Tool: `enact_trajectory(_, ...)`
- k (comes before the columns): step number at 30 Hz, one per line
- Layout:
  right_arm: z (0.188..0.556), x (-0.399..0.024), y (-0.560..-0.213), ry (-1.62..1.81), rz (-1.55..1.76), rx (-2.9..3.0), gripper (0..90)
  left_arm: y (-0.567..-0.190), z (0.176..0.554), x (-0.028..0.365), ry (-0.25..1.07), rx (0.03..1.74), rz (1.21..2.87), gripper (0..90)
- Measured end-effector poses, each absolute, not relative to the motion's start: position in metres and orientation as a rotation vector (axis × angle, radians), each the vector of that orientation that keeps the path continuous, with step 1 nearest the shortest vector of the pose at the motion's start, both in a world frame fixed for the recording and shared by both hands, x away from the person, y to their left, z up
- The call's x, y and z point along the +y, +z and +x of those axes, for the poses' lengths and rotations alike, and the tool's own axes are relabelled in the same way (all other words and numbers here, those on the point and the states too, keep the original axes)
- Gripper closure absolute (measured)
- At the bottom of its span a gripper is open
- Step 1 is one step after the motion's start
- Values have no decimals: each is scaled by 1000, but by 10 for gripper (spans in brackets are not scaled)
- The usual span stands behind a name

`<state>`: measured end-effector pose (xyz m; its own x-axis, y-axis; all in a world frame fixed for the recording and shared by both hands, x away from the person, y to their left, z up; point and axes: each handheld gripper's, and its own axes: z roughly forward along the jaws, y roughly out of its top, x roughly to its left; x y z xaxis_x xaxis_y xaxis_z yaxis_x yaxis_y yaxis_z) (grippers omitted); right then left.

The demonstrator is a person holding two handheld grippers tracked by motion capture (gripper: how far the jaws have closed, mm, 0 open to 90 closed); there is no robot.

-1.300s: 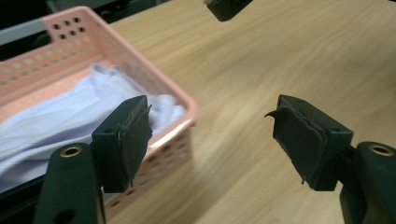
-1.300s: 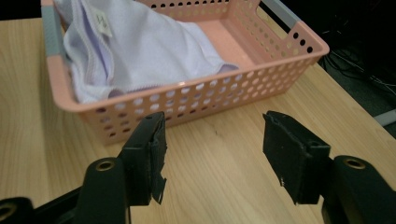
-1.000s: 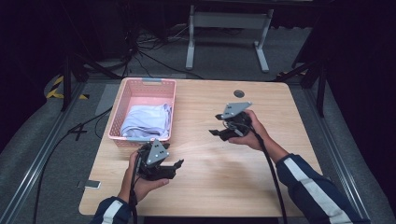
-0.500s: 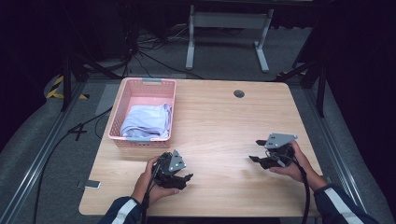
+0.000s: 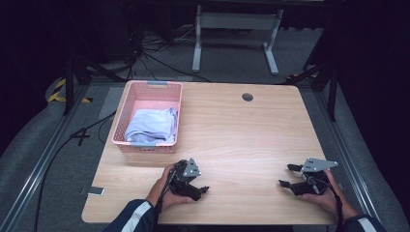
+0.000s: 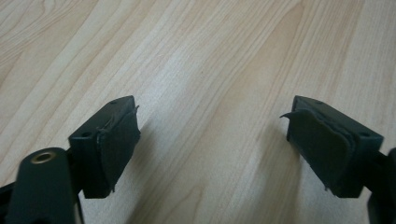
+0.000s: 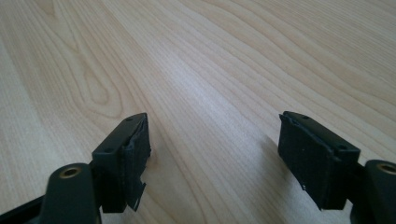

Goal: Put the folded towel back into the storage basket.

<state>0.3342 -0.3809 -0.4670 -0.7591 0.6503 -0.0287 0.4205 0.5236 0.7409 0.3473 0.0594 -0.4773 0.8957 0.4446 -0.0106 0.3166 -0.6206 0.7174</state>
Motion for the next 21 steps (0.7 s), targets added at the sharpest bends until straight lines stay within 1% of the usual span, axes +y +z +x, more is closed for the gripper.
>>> enact_trajectory(4, 333, -381, -467, 1075, 897, 2460, 246, -477, 351, 56, 216, 517, 2302, 148)
enact_trajectory(21, 334, -380, -467, 1074, 885, 2469, 225, -477, 355, 55, 197, 492, 2305, 143)
